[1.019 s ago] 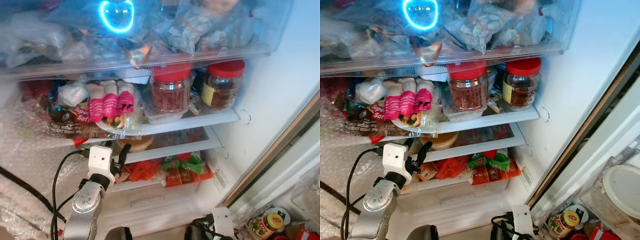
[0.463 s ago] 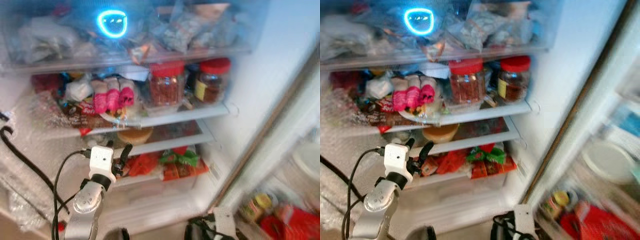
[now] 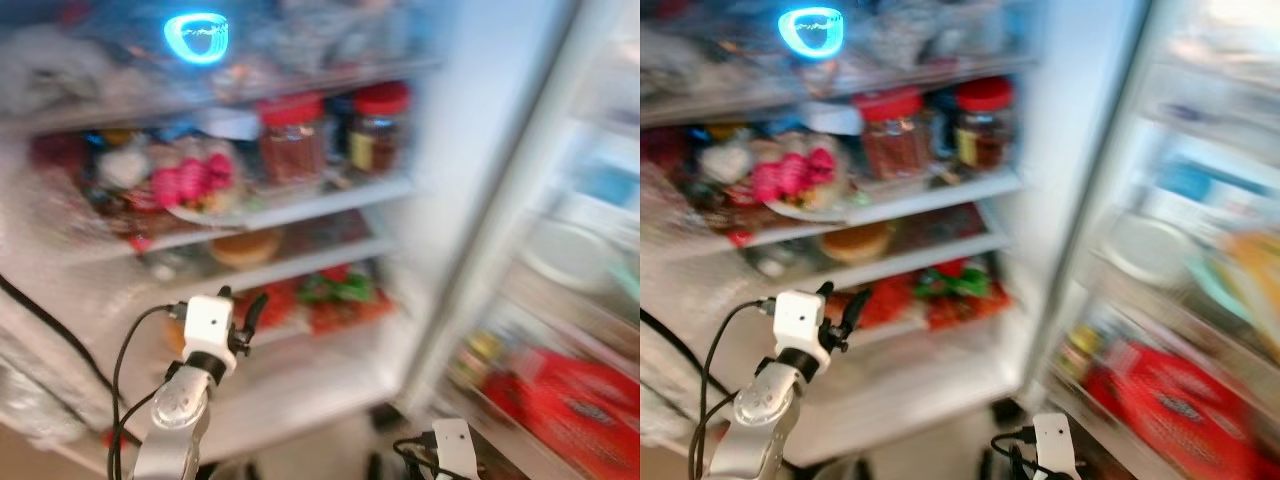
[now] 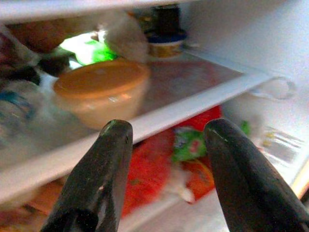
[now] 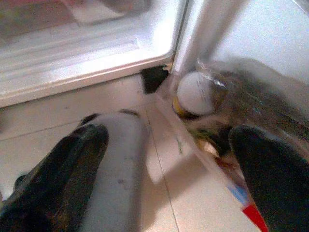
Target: Restocking fridge
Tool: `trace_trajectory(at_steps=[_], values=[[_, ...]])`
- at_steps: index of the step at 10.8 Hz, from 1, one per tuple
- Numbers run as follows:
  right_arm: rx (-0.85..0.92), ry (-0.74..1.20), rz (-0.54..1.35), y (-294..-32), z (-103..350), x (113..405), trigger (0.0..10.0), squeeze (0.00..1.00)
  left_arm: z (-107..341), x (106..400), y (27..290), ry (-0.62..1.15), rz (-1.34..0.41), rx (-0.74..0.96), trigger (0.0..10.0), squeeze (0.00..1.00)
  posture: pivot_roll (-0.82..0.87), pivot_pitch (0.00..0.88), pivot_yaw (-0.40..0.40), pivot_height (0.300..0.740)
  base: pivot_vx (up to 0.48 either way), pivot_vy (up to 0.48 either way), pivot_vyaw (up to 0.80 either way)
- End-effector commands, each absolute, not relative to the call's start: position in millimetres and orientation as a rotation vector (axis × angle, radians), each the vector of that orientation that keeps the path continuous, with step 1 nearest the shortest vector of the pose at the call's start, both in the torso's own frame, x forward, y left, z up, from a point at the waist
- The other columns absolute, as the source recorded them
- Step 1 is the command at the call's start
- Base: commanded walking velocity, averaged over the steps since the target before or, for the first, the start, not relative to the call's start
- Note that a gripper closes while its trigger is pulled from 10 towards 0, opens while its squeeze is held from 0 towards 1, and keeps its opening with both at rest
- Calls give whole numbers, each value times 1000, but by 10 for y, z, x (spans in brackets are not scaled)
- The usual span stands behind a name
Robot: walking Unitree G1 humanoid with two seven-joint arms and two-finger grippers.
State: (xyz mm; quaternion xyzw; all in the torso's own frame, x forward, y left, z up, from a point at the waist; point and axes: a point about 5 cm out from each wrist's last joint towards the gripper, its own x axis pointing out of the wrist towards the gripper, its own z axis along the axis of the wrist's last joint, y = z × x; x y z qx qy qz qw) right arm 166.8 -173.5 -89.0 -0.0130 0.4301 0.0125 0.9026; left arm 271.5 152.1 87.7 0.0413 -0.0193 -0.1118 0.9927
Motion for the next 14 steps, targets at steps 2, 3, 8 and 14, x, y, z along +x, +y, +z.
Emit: trace_trajectory(at_steps=[2,3,8,14], values=[[-8,1067,42,-1678,-1070,1264,10000,0,851,2703,1561,-27,-214,102,10000,0,-181,38,12,631,-328,0,0],[-8,1066,42,-1680,-1068,1270,10000,0,837,2700,1565,-22,-212,101,10000,0,-183,43,13,631,-326,0,0],[-7,1067,42,-1687,-1067,1273,10000,0,702,2692,1639,33,-178,89,10000,0,-183,44,10,631,-325,0,0],[-10,1068,45,-1691,-1069,1267,10000,0,431,2644,1797,186,-103,132,10000,0,-184,31,8,631,-158,0,0]])
